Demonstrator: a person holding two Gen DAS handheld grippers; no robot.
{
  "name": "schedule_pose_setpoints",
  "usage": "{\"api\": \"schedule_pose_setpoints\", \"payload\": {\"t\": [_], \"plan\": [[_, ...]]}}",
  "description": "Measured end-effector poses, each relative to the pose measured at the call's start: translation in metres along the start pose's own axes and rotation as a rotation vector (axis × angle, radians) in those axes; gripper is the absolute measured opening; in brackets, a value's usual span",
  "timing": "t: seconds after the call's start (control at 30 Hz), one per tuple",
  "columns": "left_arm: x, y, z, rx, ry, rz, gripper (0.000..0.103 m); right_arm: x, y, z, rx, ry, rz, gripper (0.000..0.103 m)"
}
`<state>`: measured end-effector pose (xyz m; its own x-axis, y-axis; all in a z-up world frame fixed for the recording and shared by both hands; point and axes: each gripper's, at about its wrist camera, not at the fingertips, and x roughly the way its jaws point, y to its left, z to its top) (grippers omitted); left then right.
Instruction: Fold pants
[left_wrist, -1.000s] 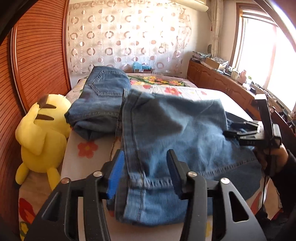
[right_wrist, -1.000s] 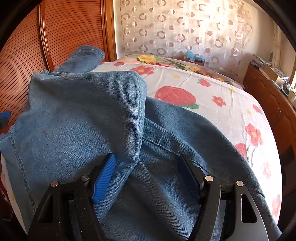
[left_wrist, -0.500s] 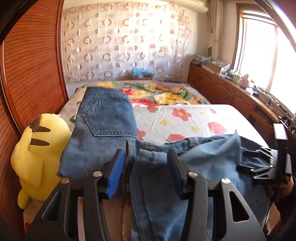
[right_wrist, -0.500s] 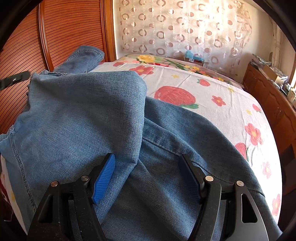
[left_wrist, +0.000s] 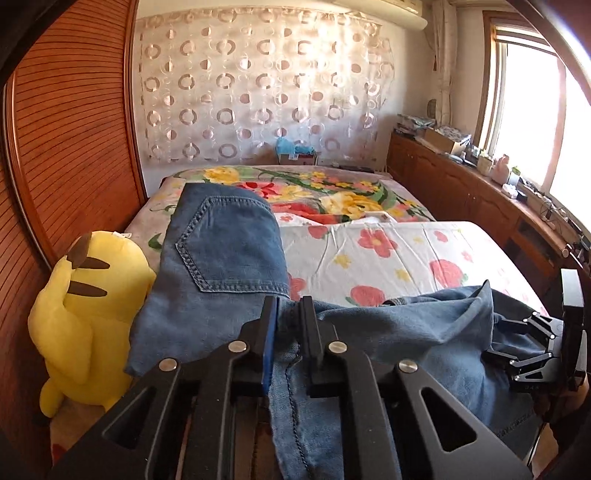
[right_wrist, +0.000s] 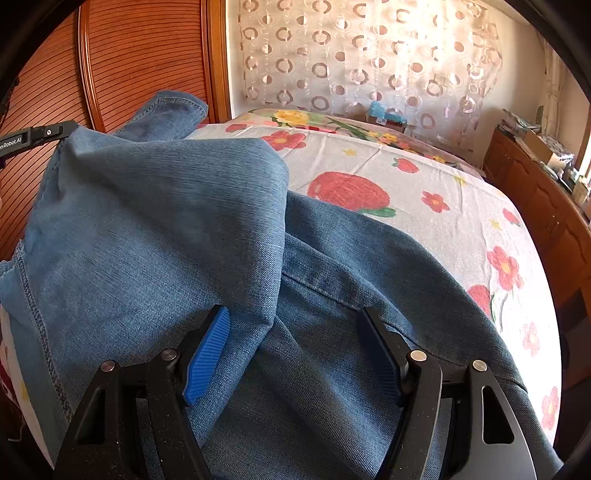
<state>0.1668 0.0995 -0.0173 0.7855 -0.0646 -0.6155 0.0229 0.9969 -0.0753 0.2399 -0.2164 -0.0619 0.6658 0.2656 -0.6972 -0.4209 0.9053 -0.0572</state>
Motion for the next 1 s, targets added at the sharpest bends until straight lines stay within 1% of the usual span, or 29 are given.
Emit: {"api": "schedule_pose_setpoints", "payload": {"t": [0.07, 0.1, 0.13, 0.17, 0.2, 0.27, 0.33, 0.4, 0.47, 0.73, 0.93, 1.0], "plan": [[0.0, -0.003, -0.002, 0.01, 0.003, 0.007, 0.02, 0.0, 0.0, 0.0, 0.0, 0.0, 0.0, 0.073], [-0.001, -0.004, -0.003, 0.017, 0.0, 0.006, 0.03, 0.0, 0.0, 0.0, -0.001, 0.0, 0.0, 0.073], [-0.003, -0.006, -0.004, 0.022, -0.005, 0.006, 0.043, 0.0, 0.0, 0.0, -0.001, 0.0, 0.0, 0.073], [-0.007, -0.008, -0.005, 0.03, -0.015, 0.004, 0.047, 0.0, 0.0, 0.0, -0.001, 0.0, 0.0, 0.073], [-0.01, -0.01, -0.007, 0.035, -0.024, 0.0, 0.048, 0.0, 0.0, 0.0, 0.0, 0.0, 0.0, 0.073], [-0.017, -0.017, -0.009, 0.049, -0.026, -0.026, 0.056, 0.001, 0.0, 0.0, 0.0, 0.0, 0.0, 0.074], [-0.023, -0.026, -0.014, 0.057, -0.03, -0.049, 0.081, 0.001, 0.0, 0.0, 0.0, -0.001, -0.001, 0.074], [-0.03, -0.034, -0.021, 0.062, -0.046, -0.073, 0.082, 0.001, 0.0, 0.0, 0.0, -0.001, 0.0, 0.074], [-0.034, -0.047, -0.031, 0.072, -0.037, -0.099, 0.082, 0.001, 0.0, 0.0, 0.0, -0.001, 0.0, 0.074], [-0.035, -0.087, -0.061, 0.082, -0.016, -0.139, 0.082, 0.002, -0.001, 0.0, 0.004, 0.0, -0.002, 0.074], [-0.026, -0.105, -0.079, 0.072, 0.027, -0.171, 0.082, 0.002, -0.006, 0.0, 0.018, 0.0, 0.008, 0.074], [-0.024, -0.111, -0.083, 0.076, 0.038, -0.18, 0.082, -0.007, -0.009, -0.002, 0.011, -0.023, -0.008, 0.074]]}}
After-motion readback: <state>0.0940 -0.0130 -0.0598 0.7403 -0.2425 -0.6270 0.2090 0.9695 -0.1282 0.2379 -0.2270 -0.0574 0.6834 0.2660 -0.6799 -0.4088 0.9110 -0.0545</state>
